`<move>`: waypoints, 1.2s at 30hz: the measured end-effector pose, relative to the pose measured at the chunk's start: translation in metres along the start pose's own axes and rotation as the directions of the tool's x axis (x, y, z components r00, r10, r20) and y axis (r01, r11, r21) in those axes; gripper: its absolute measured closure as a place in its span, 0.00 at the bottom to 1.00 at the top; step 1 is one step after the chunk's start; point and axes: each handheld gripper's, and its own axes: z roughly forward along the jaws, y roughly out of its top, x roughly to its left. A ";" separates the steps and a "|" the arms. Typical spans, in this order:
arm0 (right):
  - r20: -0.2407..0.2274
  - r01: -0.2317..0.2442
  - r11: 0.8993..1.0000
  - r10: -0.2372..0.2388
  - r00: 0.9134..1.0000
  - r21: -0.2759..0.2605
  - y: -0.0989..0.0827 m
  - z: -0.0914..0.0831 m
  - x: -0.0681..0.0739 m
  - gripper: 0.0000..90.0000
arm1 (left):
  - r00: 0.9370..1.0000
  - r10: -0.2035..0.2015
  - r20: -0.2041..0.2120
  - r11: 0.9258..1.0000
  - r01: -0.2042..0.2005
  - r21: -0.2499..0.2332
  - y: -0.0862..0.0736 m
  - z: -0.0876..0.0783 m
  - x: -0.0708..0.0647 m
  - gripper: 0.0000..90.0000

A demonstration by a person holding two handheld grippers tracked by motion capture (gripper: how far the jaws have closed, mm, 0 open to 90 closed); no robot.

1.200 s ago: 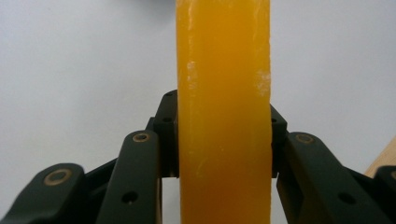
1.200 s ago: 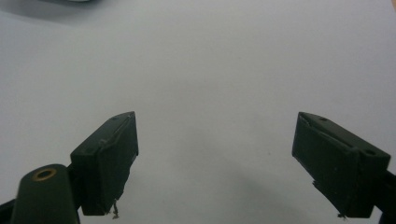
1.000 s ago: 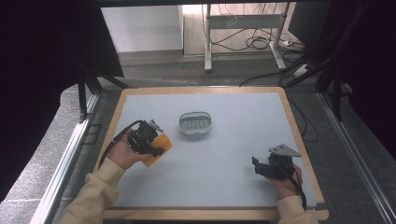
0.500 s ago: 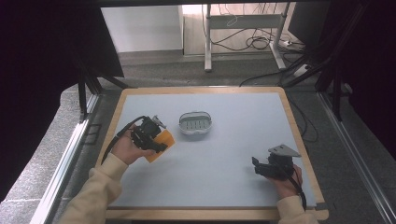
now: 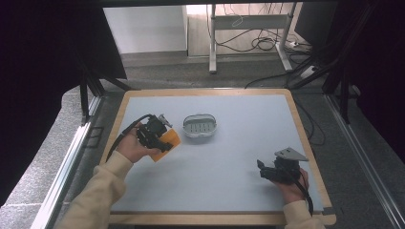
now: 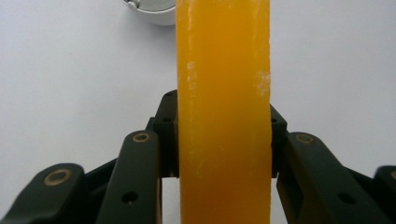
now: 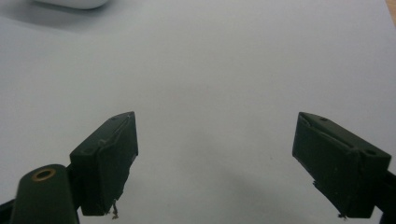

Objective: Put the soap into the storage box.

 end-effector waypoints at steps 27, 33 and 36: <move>-0.013 -0.004 1.000 0.004 1.000 -0.008 0.001 -0.001 0.000 0.16 | 0.993 0.109 -0.035 0.994 -0.109 0.024 0.040 0.001 0.008 0.69; 0.000 0.009 1.000 -0.009 1.000 -0.017 0.002 0.000 0.000 0.16 | 0.989 0.146 -0.033 0.989 -0.145 0.019 0.052 0.005 0.010 0.69; 0.001 0.013 1.000 -0.013 1.000 -0.016 0.002 0.003 -0.002 0.16 | 0.989 0.147 -0.022 0.989 -0.147 0.008 0.057 0.011 0.014 0.69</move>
